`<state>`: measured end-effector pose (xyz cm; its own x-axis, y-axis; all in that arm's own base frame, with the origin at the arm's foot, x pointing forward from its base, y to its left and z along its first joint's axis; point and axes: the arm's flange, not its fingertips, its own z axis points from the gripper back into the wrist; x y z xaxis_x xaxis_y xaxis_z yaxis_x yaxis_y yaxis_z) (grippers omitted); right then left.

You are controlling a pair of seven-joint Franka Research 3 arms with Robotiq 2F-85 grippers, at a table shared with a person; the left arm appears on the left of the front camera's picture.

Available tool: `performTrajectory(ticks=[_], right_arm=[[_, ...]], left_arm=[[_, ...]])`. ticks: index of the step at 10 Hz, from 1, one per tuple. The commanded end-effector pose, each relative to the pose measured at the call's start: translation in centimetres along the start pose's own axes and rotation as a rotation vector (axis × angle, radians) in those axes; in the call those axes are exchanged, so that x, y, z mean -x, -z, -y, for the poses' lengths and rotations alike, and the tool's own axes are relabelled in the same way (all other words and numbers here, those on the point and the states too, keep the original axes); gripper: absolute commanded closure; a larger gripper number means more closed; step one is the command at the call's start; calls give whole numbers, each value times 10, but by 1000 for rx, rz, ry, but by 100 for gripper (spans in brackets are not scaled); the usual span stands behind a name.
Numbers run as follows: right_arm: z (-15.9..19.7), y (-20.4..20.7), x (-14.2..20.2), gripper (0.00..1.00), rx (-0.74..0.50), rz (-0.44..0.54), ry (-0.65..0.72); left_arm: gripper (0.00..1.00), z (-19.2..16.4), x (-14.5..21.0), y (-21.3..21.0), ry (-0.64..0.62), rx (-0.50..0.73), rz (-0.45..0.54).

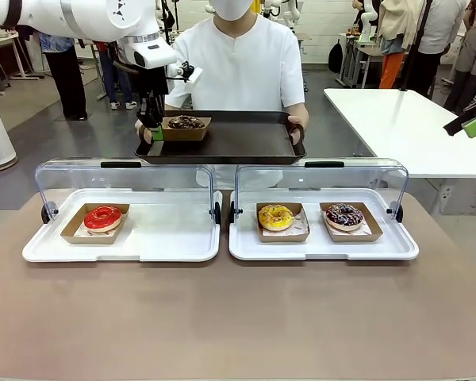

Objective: Provide the desired donut to the person.
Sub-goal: Place the picked Paper togo box onto the Handle tray extended by the person.

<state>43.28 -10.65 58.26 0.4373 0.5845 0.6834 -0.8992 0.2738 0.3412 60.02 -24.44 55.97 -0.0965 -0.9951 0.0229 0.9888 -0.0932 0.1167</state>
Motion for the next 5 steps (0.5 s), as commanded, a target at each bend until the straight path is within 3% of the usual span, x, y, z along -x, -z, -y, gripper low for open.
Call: performTrajectory(ticks=[1,2,3,4,5], right_arm=[[0,0,-1,0,1,0,6],[0,0,-1,0,1,0,6],[0,0,-1,0,1,0,6],[0,0,-1,0,1,0,6],[0,0,-1,0,1,0,6]], left_arm=[[45,-3,1,-4,28,-20,12],[26,-4,2,-6,28,-20,13],[36,-1,2,-7,28,-19,15],[0,1,2,-9,23,-21,15],[0,0,3,-10,23,-21,16]])
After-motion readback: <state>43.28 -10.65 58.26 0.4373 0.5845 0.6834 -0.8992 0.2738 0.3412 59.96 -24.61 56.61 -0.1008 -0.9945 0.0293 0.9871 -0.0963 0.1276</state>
